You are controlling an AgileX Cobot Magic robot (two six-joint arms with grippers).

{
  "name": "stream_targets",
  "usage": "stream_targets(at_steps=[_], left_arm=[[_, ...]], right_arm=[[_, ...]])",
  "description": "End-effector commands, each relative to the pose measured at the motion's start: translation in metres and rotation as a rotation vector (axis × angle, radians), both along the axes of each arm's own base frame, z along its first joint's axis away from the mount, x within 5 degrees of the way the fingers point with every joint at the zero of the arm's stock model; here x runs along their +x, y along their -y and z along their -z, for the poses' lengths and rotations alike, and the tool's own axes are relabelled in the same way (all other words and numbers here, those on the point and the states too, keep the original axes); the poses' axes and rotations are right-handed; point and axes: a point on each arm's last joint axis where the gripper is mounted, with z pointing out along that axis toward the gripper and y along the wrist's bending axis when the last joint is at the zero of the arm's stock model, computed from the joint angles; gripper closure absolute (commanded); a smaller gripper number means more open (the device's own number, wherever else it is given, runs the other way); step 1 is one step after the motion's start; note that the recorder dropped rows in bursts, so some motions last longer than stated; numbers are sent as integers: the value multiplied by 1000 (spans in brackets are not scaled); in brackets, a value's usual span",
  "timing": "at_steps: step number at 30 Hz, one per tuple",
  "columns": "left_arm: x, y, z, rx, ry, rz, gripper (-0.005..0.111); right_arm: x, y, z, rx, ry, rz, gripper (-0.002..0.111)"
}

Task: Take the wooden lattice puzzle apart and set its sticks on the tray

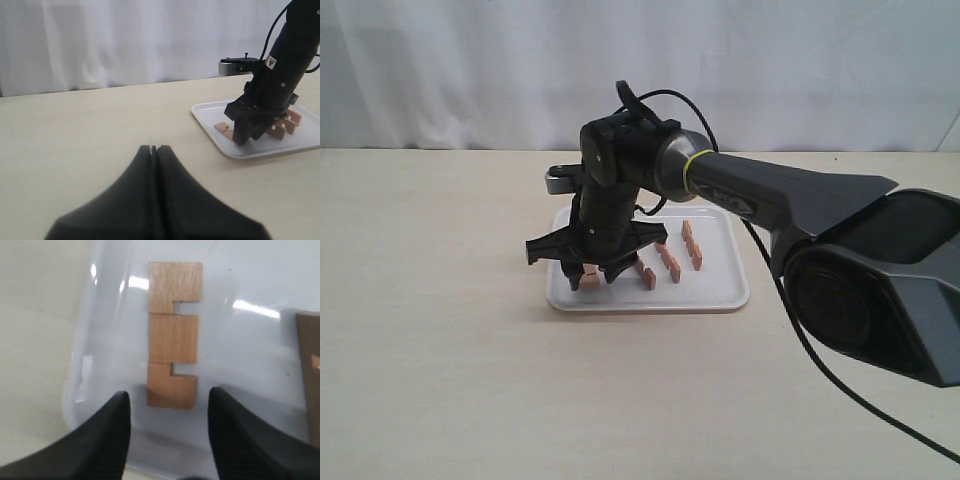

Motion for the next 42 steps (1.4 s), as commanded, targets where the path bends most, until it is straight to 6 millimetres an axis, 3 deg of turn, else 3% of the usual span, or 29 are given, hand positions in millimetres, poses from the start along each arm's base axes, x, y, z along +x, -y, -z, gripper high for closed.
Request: stream_targets(at_steps=[1,6,12,22,34,40,42], left_arm=[[0,0,0,-5,8,2,107],[0,0,0,-5,8,2,107],[0,0,0,-5,8,2,107],[0,0,0,-5,8,2,107],[0,0,0,-5,8,2,107],[0,0,0,-5,8,2,107],[0,0,0,-5,8,2,107]], right_arm=[[-1,-4,-11,37,0,-28,82],[-3,-1,-34,27,10,-74,104],[-11,4,-57,-9,11,-189,104],[-45,27,-57,-90,-83,-259,104],[-119,82,-60,-212,-205,-311,104],[-165,113,-87,-151,-73,-306,104],[-180,123,-110,-91,46,-279,104]])
